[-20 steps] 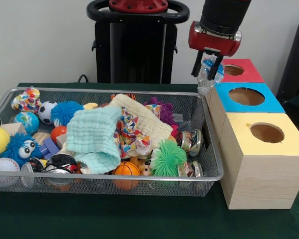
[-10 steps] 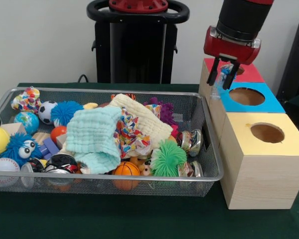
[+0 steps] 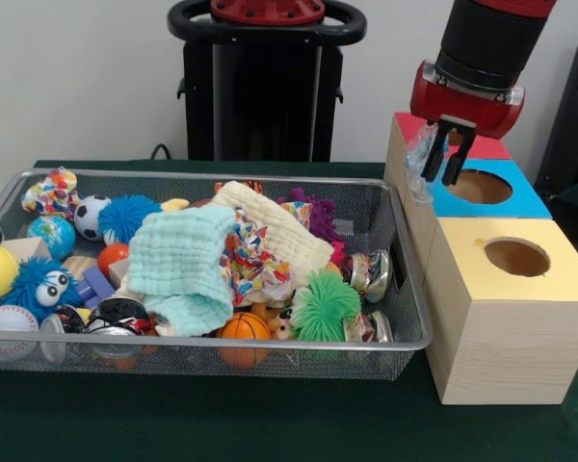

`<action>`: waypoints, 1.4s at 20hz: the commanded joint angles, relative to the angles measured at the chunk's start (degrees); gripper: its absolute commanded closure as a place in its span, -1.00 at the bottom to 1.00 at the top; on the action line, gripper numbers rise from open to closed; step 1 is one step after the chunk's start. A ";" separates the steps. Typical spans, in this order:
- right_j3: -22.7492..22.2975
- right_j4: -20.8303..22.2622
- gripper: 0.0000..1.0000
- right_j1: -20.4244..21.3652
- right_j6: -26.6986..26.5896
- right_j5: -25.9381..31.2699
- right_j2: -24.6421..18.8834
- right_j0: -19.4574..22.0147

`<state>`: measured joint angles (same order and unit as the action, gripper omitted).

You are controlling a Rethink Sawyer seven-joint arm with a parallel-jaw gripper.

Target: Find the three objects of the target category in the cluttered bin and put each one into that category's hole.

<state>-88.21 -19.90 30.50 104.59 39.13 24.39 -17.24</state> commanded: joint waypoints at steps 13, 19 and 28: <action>9.13 -3.64 1.00 -5.97 23.62 13.66 -3.07 -1.72; 4.35 -1.59 1.00 -1.39 17.54 15.85 -4.42 0.04; 2.91 -1.73 1.00 -0.40 17.90 16.31 -4.88 -0.38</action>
<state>-82.08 -20.16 30.49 109.85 49.66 25.27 -17.88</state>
